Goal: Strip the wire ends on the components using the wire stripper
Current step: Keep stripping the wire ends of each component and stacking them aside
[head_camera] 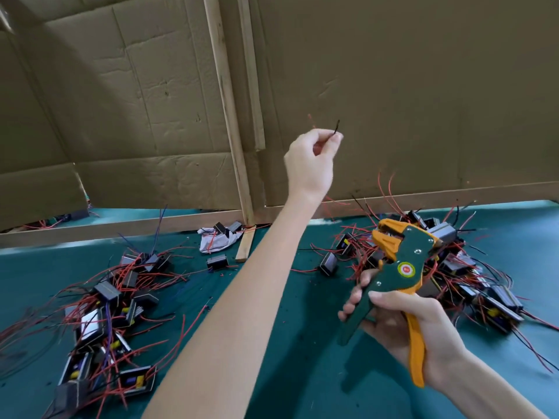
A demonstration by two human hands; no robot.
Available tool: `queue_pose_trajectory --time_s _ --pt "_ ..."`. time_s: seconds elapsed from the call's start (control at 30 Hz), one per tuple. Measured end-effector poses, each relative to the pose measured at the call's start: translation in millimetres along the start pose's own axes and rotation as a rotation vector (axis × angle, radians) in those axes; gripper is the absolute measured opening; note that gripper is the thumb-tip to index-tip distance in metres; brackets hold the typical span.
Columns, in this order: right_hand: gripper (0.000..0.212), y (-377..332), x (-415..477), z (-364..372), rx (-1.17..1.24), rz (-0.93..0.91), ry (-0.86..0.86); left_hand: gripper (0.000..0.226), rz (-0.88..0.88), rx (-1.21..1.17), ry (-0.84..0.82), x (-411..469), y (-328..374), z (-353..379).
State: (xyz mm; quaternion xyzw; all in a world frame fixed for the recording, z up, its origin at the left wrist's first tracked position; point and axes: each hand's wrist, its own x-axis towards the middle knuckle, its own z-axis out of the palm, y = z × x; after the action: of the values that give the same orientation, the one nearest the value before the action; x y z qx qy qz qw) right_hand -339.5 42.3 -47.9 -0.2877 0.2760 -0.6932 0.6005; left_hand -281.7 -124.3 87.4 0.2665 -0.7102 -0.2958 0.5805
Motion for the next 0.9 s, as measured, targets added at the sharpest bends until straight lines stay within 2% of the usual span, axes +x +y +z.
queue_pose_trajectory --time_s 0.07,0.13,0.23,0.3,0.33,0.4,0.47,0.53,0.63,0.73,0.77,0.83,0.87,0.9 --pt "0.027 4 1 -1 -0.045 0.08 0.018 0.016 0.009 -0.052 -0.053 0 12 10" --pt "0.032 7 1 -4 -0.07 0.171 0.034 0.015 -0.029 -0.245 -0.124 0 27 25" --pt "0.042 10 2 -9 -0.103 0.252 0.049 0.02 -0.222 -0.725 -0.23 -3 44 47" --pt "0.047 12 5 -11 -0.124 0.266 0.069 0.024 -0.351 -0.845 -0.308 -14 46 62" --pt "0.045 14 6 -12 -0.128 0.269 0.077 0.025 -0.402 -0.81 -0.375 -22 43 68" --pt "0.035 14 8 -13 -0.121 0.266 0.088 0.027 -0.428 -0.543 -0.584 -39 30 75" --pt "0.032 13 8 -15 -0.104 0.268 0.088 0.029 -0.347 -0.182 -0.801 -49 16 74" --pt "0.032 13 7 -16 -0.085 0.276 0.088 0.035 -0.264 0.01 -0.854 -49 10 64" --pt "0.027 13 7 -16 -0.079 0.277 0.11 0.049 -0.247 0.019 -0.857 -34 9 28" --pt "0.02 13 9 -15 -0.086 0.262 0.129 0.052 -0.405 -0.119 -0.953 -9 -2 -25" --pt "0.018 13 10 -15 -0.089 0.257 0.136 0.047 -0.473 -0.158 -0.917 -1 -12 -43" --pt "0.017 13 10 -16 -0.091 0.252 0.14 0.041 -0.566 -0.054 -0.679 12 -42 -75" --pt "0.017 13 10 -16 -0.095 0.249 0.138 0.041 -0.556 0.157 -0.547 13 -61 -90" --pt "0.017 12 9 -16 -0.098 0.249 0.134 0.04 -0.516 0.447 -0.488 10 -84 -105"
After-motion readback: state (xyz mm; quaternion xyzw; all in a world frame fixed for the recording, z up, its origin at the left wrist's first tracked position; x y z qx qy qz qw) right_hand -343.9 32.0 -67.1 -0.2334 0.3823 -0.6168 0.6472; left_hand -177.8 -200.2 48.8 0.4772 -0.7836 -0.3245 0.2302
